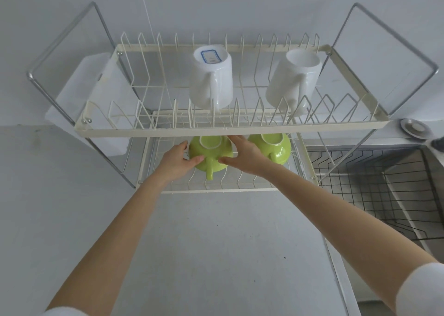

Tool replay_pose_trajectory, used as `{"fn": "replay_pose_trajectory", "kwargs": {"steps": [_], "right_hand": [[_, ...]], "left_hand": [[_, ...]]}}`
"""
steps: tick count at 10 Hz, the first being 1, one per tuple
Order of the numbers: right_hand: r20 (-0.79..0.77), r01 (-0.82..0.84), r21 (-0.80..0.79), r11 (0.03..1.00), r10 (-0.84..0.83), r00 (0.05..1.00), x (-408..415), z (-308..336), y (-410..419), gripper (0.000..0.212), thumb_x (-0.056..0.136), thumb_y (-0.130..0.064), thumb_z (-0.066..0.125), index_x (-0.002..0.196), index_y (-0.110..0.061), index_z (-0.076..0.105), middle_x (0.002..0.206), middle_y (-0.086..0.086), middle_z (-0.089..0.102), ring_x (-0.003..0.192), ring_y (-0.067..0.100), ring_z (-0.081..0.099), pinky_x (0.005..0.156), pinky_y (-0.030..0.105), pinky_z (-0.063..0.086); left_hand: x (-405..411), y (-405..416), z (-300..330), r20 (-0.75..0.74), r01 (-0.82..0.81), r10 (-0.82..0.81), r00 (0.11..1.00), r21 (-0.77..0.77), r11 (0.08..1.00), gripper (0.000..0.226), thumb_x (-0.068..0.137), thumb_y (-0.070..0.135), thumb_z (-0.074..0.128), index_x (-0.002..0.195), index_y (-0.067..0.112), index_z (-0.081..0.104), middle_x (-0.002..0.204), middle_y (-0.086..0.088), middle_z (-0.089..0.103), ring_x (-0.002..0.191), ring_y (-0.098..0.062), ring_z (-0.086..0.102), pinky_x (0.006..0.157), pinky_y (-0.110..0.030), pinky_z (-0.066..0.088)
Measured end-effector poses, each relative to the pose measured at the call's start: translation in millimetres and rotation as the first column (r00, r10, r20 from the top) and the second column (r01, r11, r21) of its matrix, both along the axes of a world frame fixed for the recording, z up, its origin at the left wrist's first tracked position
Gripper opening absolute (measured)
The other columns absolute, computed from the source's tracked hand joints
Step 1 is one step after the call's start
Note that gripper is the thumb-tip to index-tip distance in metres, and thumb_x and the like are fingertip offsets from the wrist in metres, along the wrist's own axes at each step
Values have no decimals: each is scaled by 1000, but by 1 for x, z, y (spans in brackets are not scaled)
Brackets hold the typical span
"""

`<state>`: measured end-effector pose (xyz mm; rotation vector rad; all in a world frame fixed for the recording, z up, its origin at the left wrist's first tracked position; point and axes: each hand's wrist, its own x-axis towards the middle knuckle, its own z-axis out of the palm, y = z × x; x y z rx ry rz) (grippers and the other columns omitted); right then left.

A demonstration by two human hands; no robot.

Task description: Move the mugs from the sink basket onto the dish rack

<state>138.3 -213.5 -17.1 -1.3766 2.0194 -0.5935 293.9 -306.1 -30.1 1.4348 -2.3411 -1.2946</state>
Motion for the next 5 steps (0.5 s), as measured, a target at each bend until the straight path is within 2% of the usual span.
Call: {"fn": "replay_pose_trajectory", "kwargs": {"steps": [1, 2, 3, 4, 5], "right_hand": [[-34, -48, 20, 999, 49, 998, 2, 10, 16, 75, 85, -25, 62, 146, -14, 19, 152, 10, 27, 138, 24, 30, 110, 28, 25], [-46, -77, 42, 996, 78, 996, 2, 17, 35, 75, 86, -31, 60, 146, -16, 18, 154, 6, 25, 140, 22, 29, 112, 30, 23], [-55, -103, 80, 992, 107, 993, 1, 32, 64, 73, 87, -37, 57, 146, -17, 19, 155, 4, 25, 142, 21, 25, 115, 31, 20], [-80, -92, 71, 993, 98, 992, -1, 45, 85, 72, 87, -40, 55, 146, -17, 20, 154, 5, 26, 142, 21, 25, 115, 31, 20], [-168, -73, 81, 994, 86, 982, -5, 61, 114, 72, 86, -43, 55, 145, -17, 23, 152, 7, 29, 140, 24, 28, 114, 33, 23]], "left_hand": [[-1, 12, 12, 103, 10, -1, 995, -89, 996, 48, 88, 31, 54, 128, 9, 38, 145, -21, 37, 130, -34, 41, 105, -38, 32], [1, 24, 21, 133, 22, -3, 991, -143, 989, 60, 90, 31, 50, 137, 1, 27, 146, -23, 32, 132, -34, 37, 106, -38, 31], [3, 46, 33, 182, 85, -49, 982, -195, 977, 70, 90, 32, 48, 142, 0, 14, 150, -21, 24, 137, -33, 30, 111, -41, 27], [3, 63, 44, 222, 137, -80, 972, -254, 958, 64, 89, 35, 48, 140, 5, 23, 147, -18, 31, 134, -32, 35, 109, -46, 32], [-4, 90, 60, 313, 194, -78, 947, -359, 913, 62, 88, 40, 46, 138, 8, 26, 147, -12, 31, 133, -31, 33, 108, -48, 31]]}}
